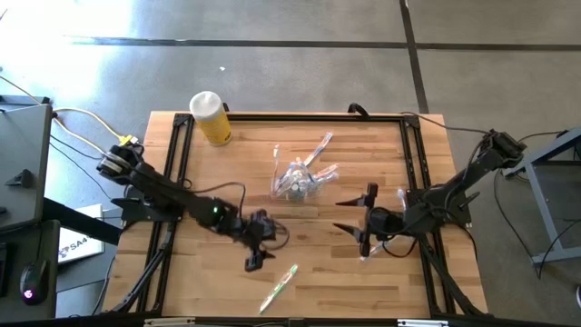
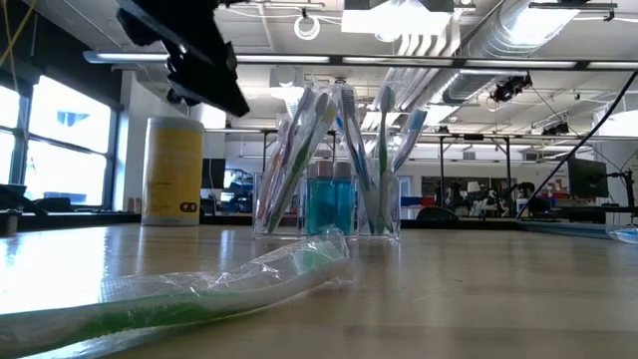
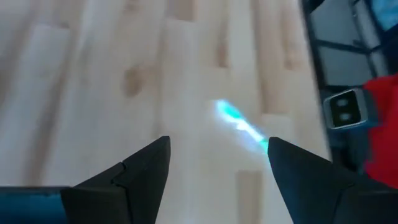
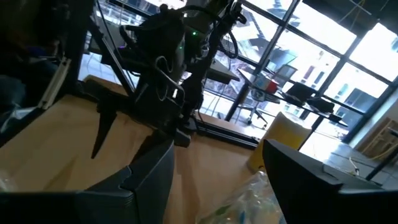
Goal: Pick & Place toothbrushing station
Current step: Put the green toothbrush into the transparent organizer
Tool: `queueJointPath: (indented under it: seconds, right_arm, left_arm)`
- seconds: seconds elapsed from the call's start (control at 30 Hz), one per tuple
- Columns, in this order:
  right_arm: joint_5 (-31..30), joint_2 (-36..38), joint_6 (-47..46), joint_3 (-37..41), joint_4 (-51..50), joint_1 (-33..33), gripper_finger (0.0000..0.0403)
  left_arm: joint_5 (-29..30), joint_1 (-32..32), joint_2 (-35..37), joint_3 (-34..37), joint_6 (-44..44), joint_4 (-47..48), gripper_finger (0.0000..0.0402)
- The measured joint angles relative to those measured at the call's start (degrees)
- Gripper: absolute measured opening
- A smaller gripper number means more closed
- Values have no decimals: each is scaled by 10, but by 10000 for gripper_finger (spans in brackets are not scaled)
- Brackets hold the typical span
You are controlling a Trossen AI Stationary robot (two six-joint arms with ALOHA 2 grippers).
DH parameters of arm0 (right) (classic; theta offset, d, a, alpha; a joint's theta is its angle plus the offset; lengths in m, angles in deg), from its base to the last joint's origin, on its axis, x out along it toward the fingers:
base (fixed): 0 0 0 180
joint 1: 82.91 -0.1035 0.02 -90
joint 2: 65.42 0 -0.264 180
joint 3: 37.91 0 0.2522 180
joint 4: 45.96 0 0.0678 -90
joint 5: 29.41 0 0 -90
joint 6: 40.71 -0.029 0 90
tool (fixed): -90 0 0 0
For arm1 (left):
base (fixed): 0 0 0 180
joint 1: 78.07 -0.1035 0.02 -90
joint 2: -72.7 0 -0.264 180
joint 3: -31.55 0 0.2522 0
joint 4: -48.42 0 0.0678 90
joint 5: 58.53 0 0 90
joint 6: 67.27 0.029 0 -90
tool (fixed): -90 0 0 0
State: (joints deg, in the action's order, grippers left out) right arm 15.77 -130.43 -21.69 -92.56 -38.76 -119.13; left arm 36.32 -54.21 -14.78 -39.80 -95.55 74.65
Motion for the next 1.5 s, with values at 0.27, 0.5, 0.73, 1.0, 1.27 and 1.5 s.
queueJointPath:
  seconds: [0.27,0.5,0.73,1.0,1.27,1.5]
  right_arm:
    - [14,0,-62,0,-9,-29,236]
    - [99,-17,-126,0,-22,-53,236]
    - [106,-50,-141,0,-6,-80,236]
    - [125,-73,-177,0,24,-107,236]
    - [154,-86,-164,0,63,-154,236]
    - [150,-86,-177,0,71,-180,236]
  left_arm:
    - [82,81,-48,-24,-100,-65,264]
    - [178,126,-115,-77,-135,-68,264]
    - [232,159,-221,-167,-161,-44,264]
    - [277,159,-330,-269,-215,32,252]
    - [287,163,-385,-380,-224,143,171]
    - [290,163,-379,-417,-196,197,132]
